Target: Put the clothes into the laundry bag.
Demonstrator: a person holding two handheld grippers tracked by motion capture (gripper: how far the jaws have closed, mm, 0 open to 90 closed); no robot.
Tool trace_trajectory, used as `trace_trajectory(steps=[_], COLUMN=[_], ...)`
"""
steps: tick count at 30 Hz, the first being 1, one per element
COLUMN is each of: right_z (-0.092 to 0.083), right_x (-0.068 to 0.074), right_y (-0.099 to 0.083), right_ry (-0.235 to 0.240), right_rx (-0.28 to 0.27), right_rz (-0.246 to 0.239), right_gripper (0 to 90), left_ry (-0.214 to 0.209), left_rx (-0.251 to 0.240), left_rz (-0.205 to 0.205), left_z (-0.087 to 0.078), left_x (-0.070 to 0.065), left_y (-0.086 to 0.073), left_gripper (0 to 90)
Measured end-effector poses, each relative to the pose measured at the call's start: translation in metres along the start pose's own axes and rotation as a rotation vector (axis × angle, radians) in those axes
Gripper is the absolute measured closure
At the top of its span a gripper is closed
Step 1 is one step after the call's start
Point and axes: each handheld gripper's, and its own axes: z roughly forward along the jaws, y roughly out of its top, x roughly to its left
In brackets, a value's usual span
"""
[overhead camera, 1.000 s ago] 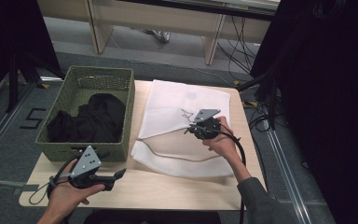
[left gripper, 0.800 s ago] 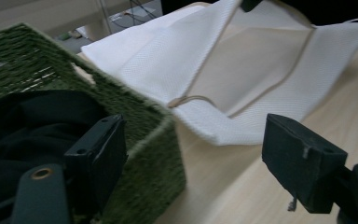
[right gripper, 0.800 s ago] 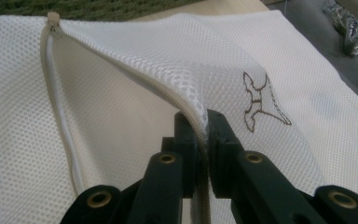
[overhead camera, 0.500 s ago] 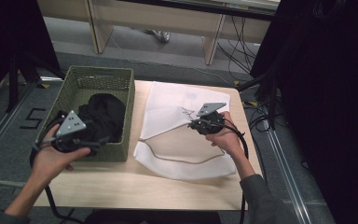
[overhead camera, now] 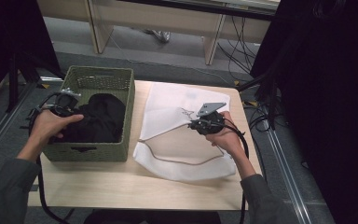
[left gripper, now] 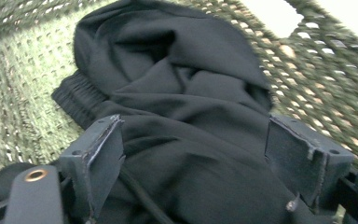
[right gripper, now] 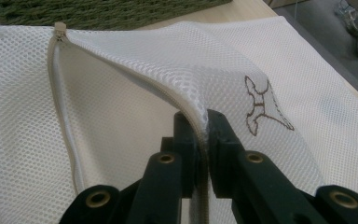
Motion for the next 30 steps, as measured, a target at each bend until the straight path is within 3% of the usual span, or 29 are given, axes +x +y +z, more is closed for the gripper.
trace_trajectory(steps=[3,4,6,12,15,20,23,24,25,26,27,30], right_z=[0.0,0.0,0.0,0.001,0.001,0.001,0.002,0.002,0.002,0.003,0.003,0.003], right_x=[0.0,0.0,0.0,0.0,0.0,0.0,-0.001,0.0,0.001,0.001,0.001,0.001], right_y=[0.0,0.0,0.0,-0.001,-0.001,-0.001,-0.001,-0.001,-0.001,-0.001,-0.001,-0.001], right_ry=[0.003,0.008,0.009,0.007,0.004,0.004,0.011,0.011,0.012,0.015,0.015,0.011], right_rx=[0.003,0.005,0.006,0.006,0.007,0.011,0.012,0.015,0.021,0.019,0.019,0.022], right_rz=[0.003,0.001,0.0,-0.004,-0.011,-0.014,-0.024,-0.023,-0.001,-0.018,-0.018,-0.021], right_gripper=[84.3,84.2,84.1,84.1,84.1,84.1,84.1,84.1,84.1,84.1,84.1,84.0], left_ry=[-0.008,-0.018,-0.028,-0.079,-0.082,-0.142,-0.163,-0.164,-0.164,-0.157,-0.157,-0.101], left_rx=[0.027,0.077,0.103,0.13,0.147,0.131,0.142,0.154,0.154,0.167,0.167,0.172], left_rz=[-0.025,-0.003,-0.019,-0.025,-0.017,-0.041,-0.025,0.009,0.009,0.055,0.055,0.1], left_z=[0.007,0.011,0.016,0.04,0.05,0.065,0.068,0.068,0.068,0.069,0.069,0.071], left_x=[0.006,0.01,0.009,0.003,0.001,-0.004,-0.005,-0.008,-0.008,-0.012,-0.012,-0.019], left_y=[0.002,0.003,0.004,0.006,0.005,-0.005,-0.008,-0.007,-0.007,-0.006,-0.006,-0.005], left_gripper=[19.1,19.1,19.1,19.1,17.2,13.9,10.7,9.1,8.0,6.5,6.1,7.7])
